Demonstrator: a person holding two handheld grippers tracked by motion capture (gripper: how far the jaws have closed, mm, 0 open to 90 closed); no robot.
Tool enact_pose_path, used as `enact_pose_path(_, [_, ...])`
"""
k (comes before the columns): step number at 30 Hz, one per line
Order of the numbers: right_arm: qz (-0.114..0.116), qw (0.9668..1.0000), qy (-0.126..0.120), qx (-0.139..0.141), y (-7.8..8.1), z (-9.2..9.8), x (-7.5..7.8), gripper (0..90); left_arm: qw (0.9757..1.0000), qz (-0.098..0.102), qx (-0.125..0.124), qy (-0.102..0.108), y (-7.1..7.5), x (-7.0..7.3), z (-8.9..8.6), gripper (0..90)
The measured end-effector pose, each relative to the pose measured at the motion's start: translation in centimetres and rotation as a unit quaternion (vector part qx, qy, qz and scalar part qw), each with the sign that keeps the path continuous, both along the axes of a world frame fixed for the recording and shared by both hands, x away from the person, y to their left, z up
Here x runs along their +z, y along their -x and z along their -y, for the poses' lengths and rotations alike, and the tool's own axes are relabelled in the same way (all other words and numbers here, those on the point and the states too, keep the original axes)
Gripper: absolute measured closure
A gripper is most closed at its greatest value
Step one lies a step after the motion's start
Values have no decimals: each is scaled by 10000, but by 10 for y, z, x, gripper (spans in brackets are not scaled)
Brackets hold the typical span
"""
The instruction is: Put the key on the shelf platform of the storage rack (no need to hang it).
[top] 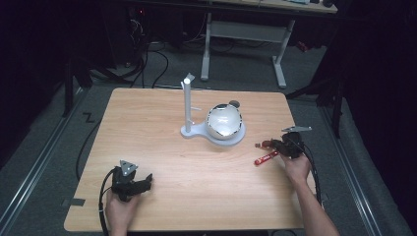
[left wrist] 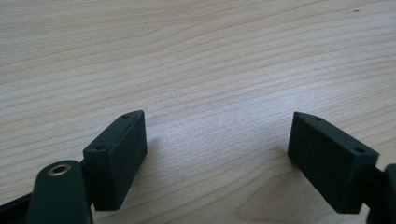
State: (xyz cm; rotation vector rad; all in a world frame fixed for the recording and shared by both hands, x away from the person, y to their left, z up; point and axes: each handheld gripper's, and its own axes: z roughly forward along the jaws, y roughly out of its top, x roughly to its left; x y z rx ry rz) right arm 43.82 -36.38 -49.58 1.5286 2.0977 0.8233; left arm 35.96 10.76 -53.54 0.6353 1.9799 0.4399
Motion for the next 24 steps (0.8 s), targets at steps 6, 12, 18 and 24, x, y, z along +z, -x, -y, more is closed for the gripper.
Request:
enact_pose_path(6, [91,9999,-31,63,3,1,6,852,10000,1,-5,-6,0,0,0,199])
enact_pose_path(12, [167,9996,-73,199,8,2,12,853,9999,42,-66,-65,0,-1,-1,199])
enact_pose_path(18, [222,9993,-105,271,15,4,23,853,9999,41,-65,-65,0,-1,-1,199])
enact_pose_path(24, [290,9988,-14,386,22,3,37,853,10000,26,-49,-40,0,0,0,199])
